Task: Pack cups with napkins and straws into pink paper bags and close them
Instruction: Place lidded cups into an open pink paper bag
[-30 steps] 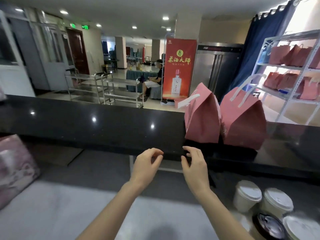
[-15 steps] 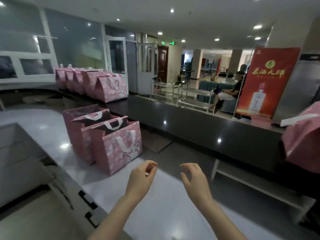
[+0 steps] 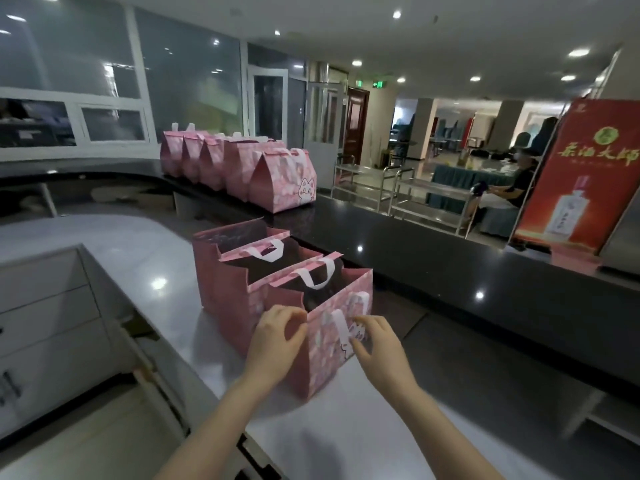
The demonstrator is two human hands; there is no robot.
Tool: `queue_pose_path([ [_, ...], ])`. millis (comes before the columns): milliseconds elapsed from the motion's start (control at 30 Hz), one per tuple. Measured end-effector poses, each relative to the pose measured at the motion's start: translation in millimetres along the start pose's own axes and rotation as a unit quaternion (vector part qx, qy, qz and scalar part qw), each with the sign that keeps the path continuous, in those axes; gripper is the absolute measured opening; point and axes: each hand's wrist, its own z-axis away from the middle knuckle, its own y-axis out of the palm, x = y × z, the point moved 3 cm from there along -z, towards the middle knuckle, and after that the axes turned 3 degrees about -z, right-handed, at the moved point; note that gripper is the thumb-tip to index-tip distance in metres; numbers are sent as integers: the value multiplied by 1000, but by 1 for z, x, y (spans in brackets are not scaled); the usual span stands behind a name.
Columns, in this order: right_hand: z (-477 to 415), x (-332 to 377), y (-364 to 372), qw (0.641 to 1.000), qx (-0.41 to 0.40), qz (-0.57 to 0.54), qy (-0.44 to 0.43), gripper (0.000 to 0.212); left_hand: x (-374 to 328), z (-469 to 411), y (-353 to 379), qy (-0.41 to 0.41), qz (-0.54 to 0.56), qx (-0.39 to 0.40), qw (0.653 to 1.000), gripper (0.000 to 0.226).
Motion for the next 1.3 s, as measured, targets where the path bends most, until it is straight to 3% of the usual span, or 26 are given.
queue_pose_path([
  [133,-41,16,27,998,5,59,-30,49,23,-42,-1,17,-48,-15,999,21],
  [333,-81,11,41,989,16,143,-22,52,43,-78,22,17,-88,34,995,28],
  [767,-98,-14,29,969,17,212,-121,17,53,-87,37,-28,-95,86,991,57],
  [933,-66,-24,8,976,-14,200,-87,11,33,-77,43,-11,-95,118,988,77],
  [1300,101,-62,-111,949,-135,277,69,5,-88,8,124,144,27,188,971,73],
])
